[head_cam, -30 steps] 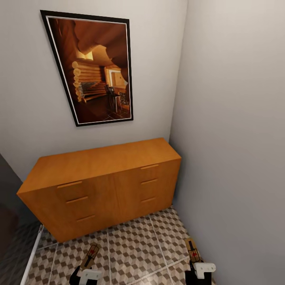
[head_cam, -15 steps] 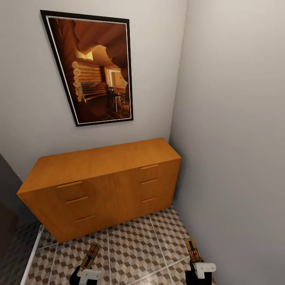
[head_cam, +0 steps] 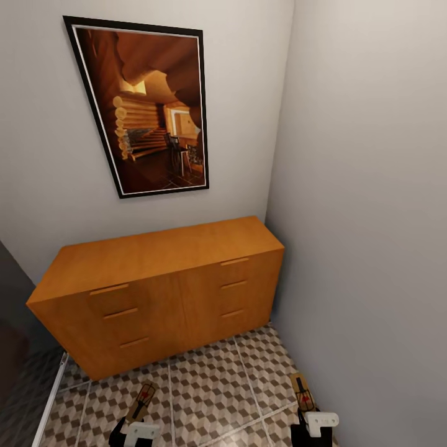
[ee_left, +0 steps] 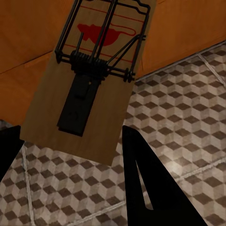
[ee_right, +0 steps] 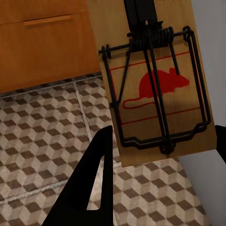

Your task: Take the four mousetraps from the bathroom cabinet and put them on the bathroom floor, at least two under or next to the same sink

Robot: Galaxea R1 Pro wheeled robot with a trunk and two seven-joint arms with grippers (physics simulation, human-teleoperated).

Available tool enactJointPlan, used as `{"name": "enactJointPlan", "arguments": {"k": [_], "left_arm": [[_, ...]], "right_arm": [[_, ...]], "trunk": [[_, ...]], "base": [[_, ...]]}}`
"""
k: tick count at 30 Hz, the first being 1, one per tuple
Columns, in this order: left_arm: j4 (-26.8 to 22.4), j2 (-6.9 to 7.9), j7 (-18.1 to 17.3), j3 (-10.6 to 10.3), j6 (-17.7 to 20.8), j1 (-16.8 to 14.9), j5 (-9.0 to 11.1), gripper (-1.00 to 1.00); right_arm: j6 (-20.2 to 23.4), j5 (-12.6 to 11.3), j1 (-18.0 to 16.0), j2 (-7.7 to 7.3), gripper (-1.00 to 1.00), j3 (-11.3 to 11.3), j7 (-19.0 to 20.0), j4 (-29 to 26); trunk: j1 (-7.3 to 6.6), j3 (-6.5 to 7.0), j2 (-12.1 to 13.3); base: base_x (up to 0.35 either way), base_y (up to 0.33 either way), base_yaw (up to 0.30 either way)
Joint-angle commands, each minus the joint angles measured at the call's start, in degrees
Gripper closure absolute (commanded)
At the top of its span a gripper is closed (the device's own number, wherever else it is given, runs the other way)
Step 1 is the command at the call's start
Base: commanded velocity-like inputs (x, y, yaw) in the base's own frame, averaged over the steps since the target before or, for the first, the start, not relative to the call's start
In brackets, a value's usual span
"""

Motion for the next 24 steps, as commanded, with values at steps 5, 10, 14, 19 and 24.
{"name": "enactJointPlan", "arguments": {"k": [5,10,14,19,24], "left_arm": [[-0.05,0.0,0.81,-0.48,0.06,-0.03,-0.24,1.0],[-0.05,0.0,0.81,-0.48,0.06,-0.03,-0.24,1.0],[-0.05,0.0,0.81,-0.48,0.06,-0.03,-0.24,1.0],[-0.05,0.0,0.81,-0.48,0.06,-0.03,-0.24,1.0],[-0.05,0.0,0.76,-0.48,0.06,-0.03,-0.24,1.0]], "right_arm": [[-0.07,-0.05,-0.04,0.01,1.0,0.49,-0.53,0.01],[-0.07,-0.05,-0.04,0.01,1.0,0.49,-0.53,0.02],[-0.07,-0.05,-0.04,0.06,1.0,0.49,-0.53,-0.01],[-0.07,-0.05,-0.04,0.05,1.0,0.49,-0.53,0.01],[-0.07,-0.05,-0.04,0.06,1.0,0.49,-0.53,0.01]], "trunk": [[0.03,-0.11,-0.11],[0.03,-0.11,-0.11],[0.03,-0.11,-0.11],[0.03,-0.11,-0.11],[0.03,-0.11,-0.11]], "base": [[0.0,0.0,0.0],[0.0,0.0,0.0],[0.0,0.0,0.014],[0.0,0.0,0.183],[0.0,0.0,0.272]]}}
